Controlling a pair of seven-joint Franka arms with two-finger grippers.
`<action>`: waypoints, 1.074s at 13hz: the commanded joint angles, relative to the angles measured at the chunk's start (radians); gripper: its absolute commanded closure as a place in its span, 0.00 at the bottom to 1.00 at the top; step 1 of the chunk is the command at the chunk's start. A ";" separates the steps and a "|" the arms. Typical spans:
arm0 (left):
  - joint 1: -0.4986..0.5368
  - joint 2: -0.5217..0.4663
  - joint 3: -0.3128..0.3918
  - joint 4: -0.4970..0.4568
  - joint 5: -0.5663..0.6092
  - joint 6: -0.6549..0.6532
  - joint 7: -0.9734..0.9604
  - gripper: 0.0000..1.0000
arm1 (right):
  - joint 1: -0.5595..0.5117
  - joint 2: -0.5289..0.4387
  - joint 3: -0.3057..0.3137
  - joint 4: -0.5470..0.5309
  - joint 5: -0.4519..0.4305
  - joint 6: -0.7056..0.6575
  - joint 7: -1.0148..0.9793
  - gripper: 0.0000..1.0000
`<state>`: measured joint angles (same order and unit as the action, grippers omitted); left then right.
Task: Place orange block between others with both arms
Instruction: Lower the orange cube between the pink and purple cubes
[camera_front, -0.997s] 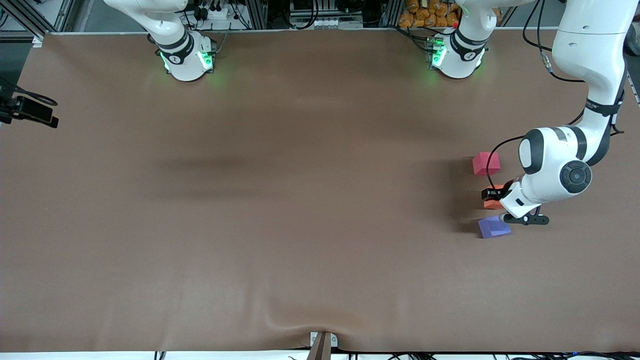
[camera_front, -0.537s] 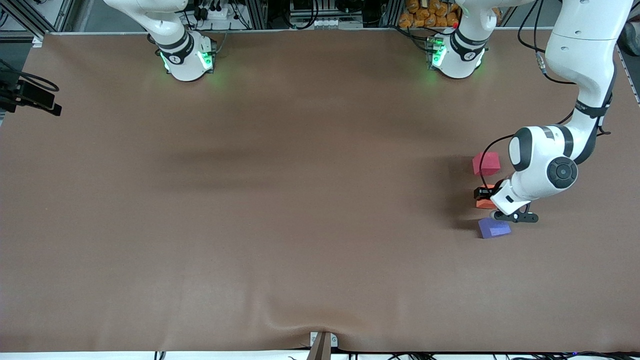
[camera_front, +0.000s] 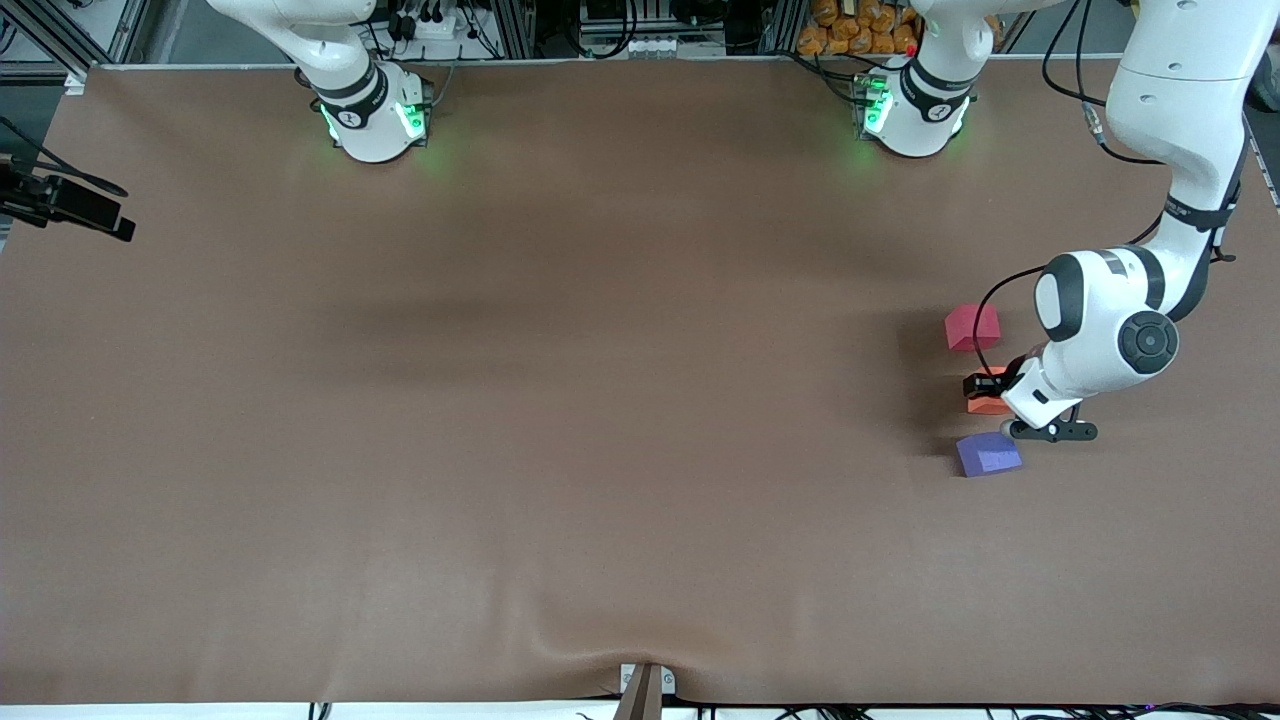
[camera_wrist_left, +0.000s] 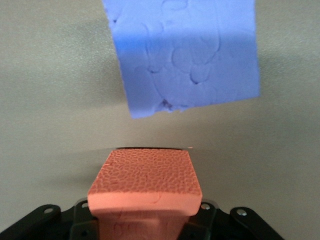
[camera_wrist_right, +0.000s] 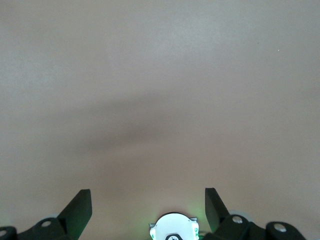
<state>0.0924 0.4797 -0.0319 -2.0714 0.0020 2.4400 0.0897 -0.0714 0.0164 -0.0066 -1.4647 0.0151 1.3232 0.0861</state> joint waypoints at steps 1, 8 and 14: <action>-0.006 -0.006 -0.008 -0.010 -0.025 0.019 -0.005 0.89 | -0.008 -0.021 0.002 -0.028 -0.009 0.014 -0.057 0.00; 0.000 0.005 -0.023 -0.004 -0.025 0.019 0.005 0.89 | -0.013 -0.021 0.002 -0.055 -0.041 0.068 -0.141 0.00; 0.003 0.011 -0.023 0.002 -0.023 0.019 0.010 0.89 | -0.008 -0.029 0.002 -0.054 -0.040 0.070 -0.141 0.00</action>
<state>0.0903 0.4859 -0.0525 -2.0713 -0.0044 2.4409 0.0862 -0.0714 0.0141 -0.0109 -1.4976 -0.0135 1.3823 -0.0405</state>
